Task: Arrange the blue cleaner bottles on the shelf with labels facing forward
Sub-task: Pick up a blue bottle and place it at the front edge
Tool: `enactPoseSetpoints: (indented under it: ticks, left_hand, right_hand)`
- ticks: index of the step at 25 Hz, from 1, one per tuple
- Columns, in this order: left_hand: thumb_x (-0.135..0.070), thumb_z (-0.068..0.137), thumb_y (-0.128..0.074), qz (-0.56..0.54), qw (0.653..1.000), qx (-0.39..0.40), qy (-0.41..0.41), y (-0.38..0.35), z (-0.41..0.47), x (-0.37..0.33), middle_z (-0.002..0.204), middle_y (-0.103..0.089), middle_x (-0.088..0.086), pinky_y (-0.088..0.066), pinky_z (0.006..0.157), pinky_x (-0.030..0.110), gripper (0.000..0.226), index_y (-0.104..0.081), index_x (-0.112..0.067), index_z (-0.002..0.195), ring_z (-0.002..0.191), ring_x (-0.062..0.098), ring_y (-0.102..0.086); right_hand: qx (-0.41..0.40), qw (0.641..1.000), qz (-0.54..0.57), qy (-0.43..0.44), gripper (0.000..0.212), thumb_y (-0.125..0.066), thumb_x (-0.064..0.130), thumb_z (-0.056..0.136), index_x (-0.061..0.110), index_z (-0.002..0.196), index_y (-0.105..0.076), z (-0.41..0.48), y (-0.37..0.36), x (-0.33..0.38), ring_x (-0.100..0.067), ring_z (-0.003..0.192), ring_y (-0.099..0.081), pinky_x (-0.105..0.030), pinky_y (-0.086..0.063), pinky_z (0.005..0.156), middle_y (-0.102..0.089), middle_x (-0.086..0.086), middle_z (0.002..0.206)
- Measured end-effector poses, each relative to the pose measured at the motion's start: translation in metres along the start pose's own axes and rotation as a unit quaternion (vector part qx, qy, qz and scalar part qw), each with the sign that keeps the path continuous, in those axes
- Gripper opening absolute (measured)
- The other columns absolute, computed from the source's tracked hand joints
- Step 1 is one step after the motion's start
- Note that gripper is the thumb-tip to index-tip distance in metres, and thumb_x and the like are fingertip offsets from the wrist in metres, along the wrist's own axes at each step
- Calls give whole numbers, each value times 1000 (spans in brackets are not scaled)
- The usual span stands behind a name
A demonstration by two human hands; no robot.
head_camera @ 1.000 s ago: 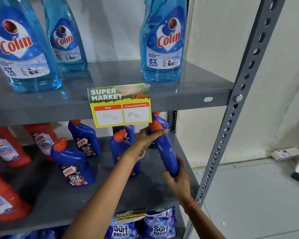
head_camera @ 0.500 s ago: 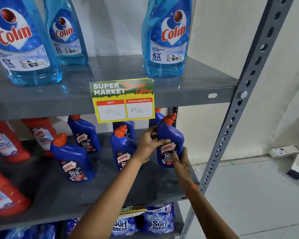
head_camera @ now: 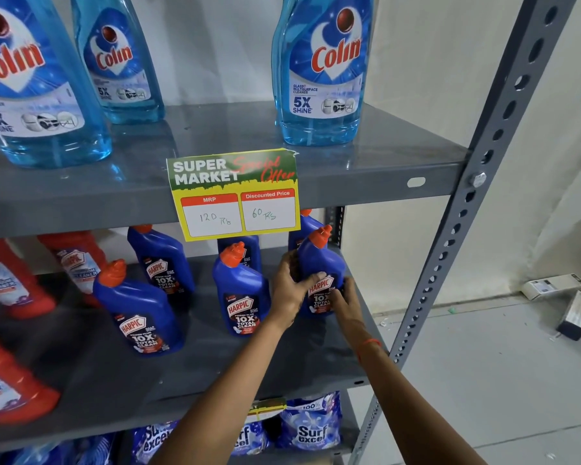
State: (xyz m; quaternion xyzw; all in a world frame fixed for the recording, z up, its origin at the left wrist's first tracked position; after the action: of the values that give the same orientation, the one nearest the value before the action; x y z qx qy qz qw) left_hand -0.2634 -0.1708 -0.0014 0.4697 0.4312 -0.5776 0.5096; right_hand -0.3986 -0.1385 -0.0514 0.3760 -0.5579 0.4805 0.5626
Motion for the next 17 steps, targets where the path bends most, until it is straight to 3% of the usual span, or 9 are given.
enactPoseSetpoints:
  ticks: [3, 6, 9, 12, 16, 17]
  left_hand:
    - [-14, 75, -76, 23, 999, 24, 28, -7, -13, 24, 113, -67, 12, -54, 89, 33, 49, -53, -14, 118, 105, 24, -64]
    - [-9, 79, -71, 25, 997, 24, 69, -3, -32, 59, 112, -66, 13, -53, 92, 33, 39, -54, -11, 114, 108, 27, -63]
    - [-8, 78, -72, 56, 994, 27, 84, -3, -37, 65, 110, -68, 17, -52, 92, 36, 35, -58, -8, 110, 102, 25, -64]
    - [-7, 77, -73, 87, 992, 19, 85, -2, -51, 63, 111, -68, 20, -52, 90, 37, 37, -59, -3, 111, 100, 27, -64]
    - [-4, 76, -72, 118, 990, 19, 72, -2, -74, 65, 110, -69, 17, -49, 77, 11, 41, -59, -1, 115, 96, 19, -64]
    - [-3, 76, -72, 124, 990, 15, 63, -2, -81, 64, 109, -70, 17, -49, 75, 11, 41, -59, 1, 115, 94, 19, -64]
  right_hand:
    - [-23, 999, -23, -14, 24, -40, -5, 92, 1, 114, -48, -3, 4, -9, -17, 85, -54, -26, -51, 77, -57, -10, 96]
    - [-64, 993, -84, -55, 26, -41, -2, 91, 0, 114, -52, -4, 15, -23, -23, 89, -55, -39, -49, 82, -59, -17, 102]
    - [-93, 986, -131, -52, 26, -39, -4, 90, 1, 111, -54, -13, 22, -22, -19, 84, -55, -31, -47, 75, -59, -13, 98]
    - [-117, 978, -153, -75, 27, -35, -4, 89, 8, 103, -55, -31, 28, -28, -21, 84, -52, -32, -41, 73, -58, -11, 93]
    - [-139, 975, -163, -66, 32, -32, -7, 87, 9, 101, -56, -57, 36, -21, -19, 79, -54, -22, -43, 67, -60, -7, 93]
    - [-141, 974, -167, -64, 32, -32, -7, 87, 7, 103, -56, -65, 38, -20, -20, 80, -55, -22, -43, 66, -60, -7, 94]
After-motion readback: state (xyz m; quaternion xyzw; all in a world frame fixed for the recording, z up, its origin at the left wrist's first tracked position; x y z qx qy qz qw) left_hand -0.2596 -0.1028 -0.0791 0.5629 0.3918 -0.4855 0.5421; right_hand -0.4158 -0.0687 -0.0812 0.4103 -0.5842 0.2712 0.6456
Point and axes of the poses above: each hand's wrist, its own z-axis towards the middle knuckle, its own y-axis out of the back of the hand, x = y × z, the point moved 9 cm from there along z, towards the middle knuckle
